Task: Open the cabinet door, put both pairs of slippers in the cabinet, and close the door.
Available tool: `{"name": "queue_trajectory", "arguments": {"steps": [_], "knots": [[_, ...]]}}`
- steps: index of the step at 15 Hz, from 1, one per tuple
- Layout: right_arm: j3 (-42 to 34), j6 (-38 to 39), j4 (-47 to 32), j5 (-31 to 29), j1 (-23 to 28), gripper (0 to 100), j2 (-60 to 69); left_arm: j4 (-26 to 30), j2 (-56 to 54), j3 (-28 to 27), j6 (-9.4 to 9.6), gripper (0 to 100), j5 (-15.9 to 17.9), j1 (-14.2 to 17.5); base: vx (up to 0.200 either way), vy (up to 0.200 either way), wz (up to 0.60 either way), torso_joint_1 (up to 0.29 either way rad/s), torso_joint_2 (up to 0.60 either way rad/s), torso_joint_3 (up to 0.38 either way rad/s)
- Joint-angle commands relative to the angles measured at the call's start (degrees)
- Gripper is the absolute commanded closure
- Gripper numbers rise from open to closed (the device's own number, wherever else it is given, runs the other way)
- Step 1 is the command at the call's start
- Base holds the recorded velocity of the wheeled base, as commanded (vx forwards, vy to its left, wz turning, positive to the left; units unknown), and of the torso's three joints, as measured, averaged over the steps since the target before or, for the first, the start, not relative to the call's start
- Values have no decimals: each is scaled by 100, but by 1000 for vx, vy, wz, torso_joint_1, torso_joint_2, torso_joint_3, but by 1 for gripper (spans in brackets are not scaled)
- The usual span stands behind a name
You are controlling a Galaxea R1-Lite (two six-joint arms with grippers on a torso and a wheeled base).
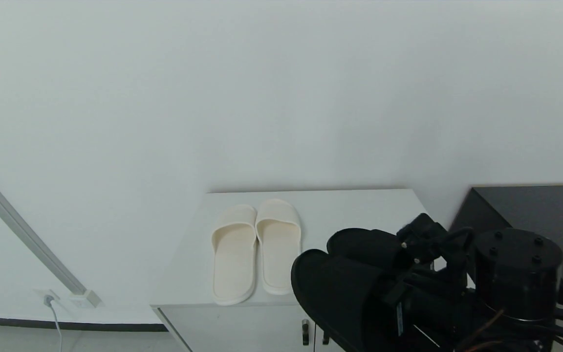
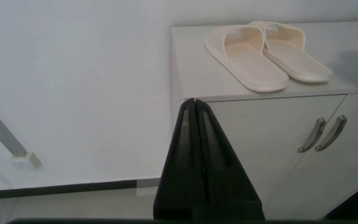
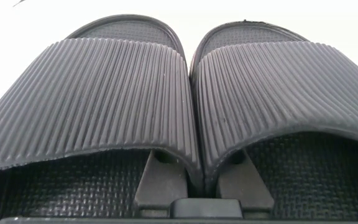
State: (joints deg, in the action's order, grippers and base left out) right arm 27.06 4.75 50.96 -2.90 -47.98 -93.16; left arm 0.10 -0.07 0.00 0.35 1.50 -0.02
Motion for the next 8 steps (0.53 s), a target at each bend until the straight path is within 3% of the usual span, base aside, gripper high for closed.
{"name": "queue_trajectory", "arguments": {"steps": [1, 2, 8], "knots": [[-122, 8, -121, 106, -62, 100, 509, -1, 7, 0, 0, 100, -1, 2, 0, 0, 0, 0, 0, 0], [-140, 8, -191, 141, -53, 100, 527, -1, 7, 0, 0, 100, -1, 2, 0, 0, 0, 0, 0, 0], [-175, 8, -200, 132, -18, 100, 483, -1, 7, 0, 0, 100, -1, 2, -200, 0, 0, 6, 2, 2]]}}
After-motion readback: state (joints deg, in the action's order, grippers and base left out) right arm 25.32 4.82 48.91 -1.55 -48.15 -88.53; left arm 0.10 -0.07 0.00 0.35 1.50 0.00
